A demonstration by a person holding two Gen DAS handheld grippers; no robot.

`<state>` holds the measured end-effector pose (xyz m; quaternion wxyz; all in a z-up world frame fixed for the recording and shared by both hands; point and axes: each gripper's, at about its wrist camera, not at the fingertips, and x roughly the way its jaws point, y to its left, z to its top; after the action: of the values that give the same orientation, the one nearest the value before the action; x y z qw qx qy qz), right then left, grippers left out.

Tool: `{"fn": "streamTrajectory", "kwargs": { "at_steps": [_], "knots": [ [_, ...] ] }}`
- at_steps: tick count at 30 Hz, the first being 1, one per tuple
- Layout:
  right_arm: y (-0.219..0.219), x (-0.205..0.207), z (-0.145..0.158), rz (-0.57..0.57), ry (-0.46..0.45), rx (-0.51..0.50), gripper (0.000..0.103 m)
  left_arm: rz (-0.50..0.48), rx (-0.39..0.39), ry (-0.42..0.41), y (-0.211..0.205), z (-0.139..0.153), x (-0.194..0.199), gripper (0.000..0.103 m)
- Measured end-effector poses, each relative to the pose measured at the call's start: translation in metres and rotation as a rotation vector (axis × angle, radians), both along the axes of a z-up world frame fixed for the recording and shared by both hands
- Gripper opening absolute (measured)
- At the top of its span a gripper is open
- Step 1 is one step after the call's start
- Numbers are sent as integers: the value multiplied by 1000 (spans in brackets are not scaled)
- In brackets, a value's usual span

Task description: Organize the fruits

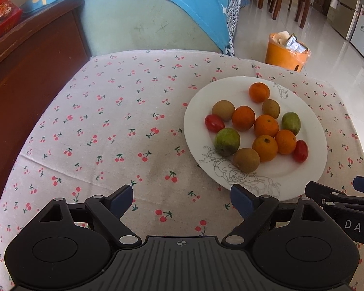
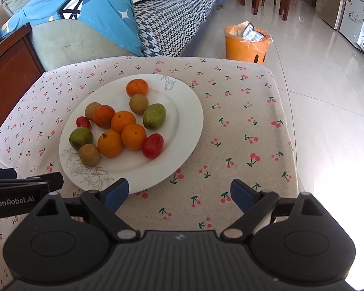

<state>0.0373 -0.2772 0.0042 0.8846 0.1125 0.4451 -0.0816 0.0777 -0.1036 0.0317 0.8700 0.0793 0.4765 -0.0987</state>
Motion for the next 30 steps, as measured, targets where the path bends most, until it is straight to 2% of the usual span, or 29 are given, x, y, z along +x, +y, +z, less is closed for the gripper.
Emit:
{"fn": "streamTrajectory", "kwargs": {
  "at_steps": [8,12,30],
  "knots": [
    [4,1,-3,7,11,-2,91,-10,3,2,-2,-1,0,89],
    [4,1,-3,6,12,-5,91,-17,36,-12,-4,-3,-1,89],
    [11,0,-3,29,4,-29,92,-23,51,-26,-4,-2,-4,89]
  ]
}}
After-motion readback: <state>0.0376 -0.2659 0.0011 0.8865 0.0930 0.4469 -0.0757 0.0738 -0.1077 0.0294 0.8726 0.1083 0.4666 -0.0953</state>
